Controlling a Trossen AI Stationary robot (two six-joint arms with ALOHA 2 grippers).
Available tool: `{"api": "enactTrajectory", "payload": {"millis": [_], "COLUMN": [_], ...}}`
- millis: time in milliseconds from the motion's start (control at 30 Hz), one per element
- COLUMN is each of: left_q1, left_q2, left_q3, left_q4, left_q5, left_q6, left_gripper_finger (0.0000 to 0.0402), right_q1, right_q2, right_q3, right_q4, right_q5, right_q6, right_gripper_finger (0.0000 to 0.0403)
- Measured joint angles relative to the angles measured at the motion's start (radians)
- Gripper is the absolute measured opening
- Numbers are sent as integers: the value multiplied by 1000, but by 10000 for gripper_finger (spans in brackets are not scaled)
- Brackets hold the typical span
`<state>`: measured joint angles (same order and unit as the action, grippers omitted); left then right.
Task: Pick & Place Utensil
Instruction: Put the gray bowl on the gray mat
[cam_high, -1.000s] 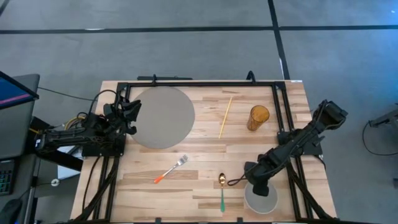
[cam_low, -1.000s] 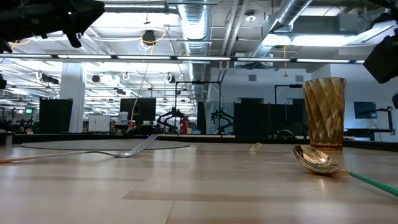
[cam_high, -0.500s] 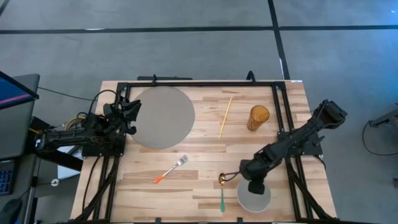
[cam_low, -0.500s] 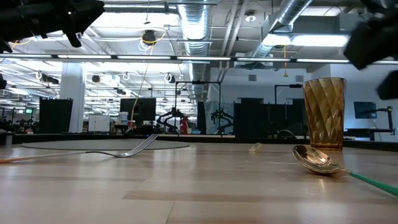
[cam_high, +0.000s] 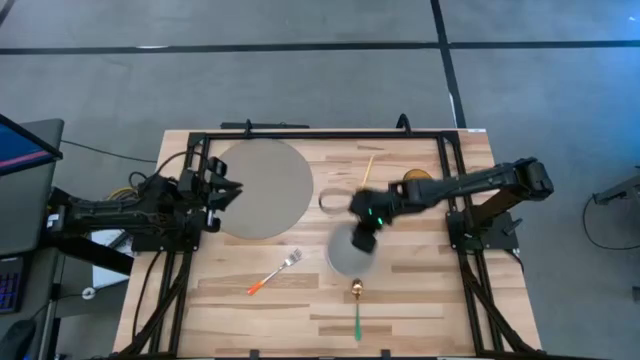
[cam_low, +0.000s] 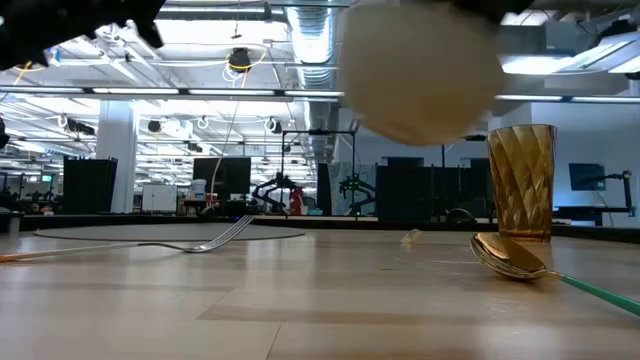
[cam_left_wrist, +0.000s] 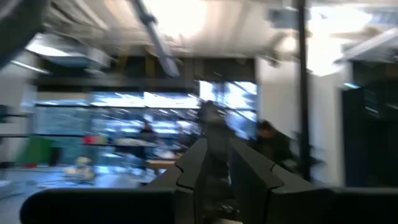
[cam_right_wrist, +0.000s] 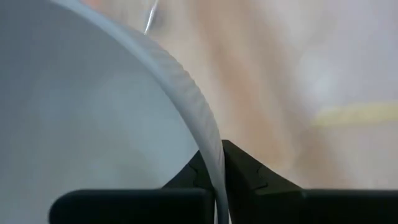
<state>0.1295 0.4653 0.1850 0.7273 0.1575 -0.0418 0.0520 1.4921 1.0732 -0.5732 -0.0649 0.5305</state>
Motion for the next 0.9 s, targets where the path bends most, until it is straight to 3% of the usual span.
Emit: {"api": "enactTrajectory", "payload": {"millis": [100,200,433,667,767,900], "left_q1": [0,0,0,0,0,1], "left_q2": [138,293,602,785,841,898], "left_q3": [66,136,344,448,450,450], "left_q4": [1,-13,-131,-170,-173,-166], "left_q5": [90,126,128,85,-7,-302], "left_q6": [7,67,238,362,405,341], "left_gripper_finger": [65,71,106,141,142,136], "right_q1": [-91,-165,-253,-282,-295,-297], "right_q2": [0,1,2,2,2,2], "right_q3": [1,2,2,2,2,2], "right_q4": [131,192,77,43,42,51], "right_q5": [102,102,107,324,389,497], "right_q6": [32,75,125,141,157,218], "right_gripper_finger": [4,4,2,2,2,4]}}
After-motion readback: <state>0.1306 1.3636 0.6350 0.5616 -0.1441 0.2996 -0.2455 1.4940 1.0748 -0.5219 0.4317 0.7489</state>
